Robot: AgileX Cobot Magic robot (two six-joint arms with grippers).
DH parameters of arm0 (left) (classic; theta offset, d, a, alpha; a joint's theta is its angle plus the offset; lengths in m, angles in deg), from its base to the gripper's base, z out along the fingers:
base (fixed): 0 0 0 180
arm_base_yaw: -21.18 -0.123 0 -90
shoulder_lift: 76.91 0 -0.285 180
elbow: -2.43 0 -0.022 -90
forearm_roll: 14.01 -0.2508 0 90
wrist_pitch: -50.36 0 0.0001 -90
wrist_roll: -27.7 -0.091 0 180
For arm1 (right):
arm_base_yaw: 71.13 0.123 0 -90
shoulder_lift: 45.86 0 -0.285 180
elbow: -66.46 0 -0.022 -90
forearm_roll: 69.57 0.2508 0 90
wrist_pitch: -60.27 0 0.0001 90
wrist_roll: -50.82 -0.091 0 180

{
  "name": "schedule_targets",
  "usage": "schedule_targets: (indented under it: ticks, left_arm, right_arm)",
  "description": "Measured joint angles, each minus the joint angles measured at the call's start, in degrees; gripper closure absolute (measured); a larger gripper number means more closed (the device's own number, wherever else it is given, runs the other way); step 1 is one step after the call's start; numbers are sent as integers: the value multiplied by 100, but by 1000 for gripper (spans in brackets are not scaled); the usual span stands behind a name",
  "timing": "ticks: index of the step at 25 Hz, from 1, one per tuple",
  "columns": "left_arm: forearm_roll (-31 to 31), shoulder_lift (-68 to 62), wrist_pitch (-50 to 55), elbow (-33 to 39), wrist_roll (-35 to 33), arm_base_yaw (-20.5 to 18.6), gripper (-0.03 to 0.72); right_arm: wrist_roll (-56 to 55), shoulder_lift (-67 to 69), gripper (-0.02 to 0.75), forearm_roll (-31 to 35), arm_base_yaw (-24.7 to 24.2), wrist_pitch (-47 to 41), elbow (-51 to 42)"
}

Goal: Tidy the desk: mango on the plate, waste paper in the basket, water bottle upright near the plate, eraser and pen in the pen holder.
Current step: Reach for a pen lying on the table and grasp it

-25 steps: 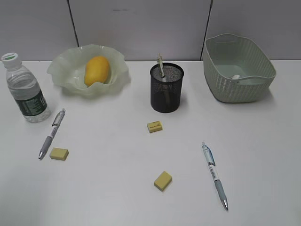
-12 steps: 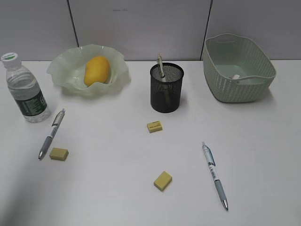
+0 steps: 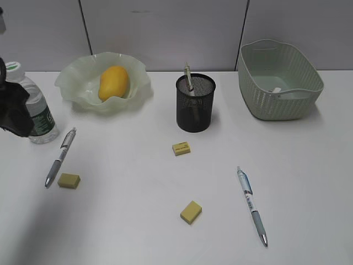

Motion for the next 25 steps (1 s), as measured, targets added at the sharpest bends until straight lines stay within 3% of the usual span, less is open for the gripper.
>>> schedule_targets:
  ticks: [9, 25]
  left_arm:
    - [-107, -1062, -117, -271, 359, 16, 204]
    - [-365, -2671, -510, -862, 387, 94, 246]
  right_arm:
    - [0, 0, 279, 0, 0, 0, 0]
    - [0, 0, 279, -6, 0, 6, 0]
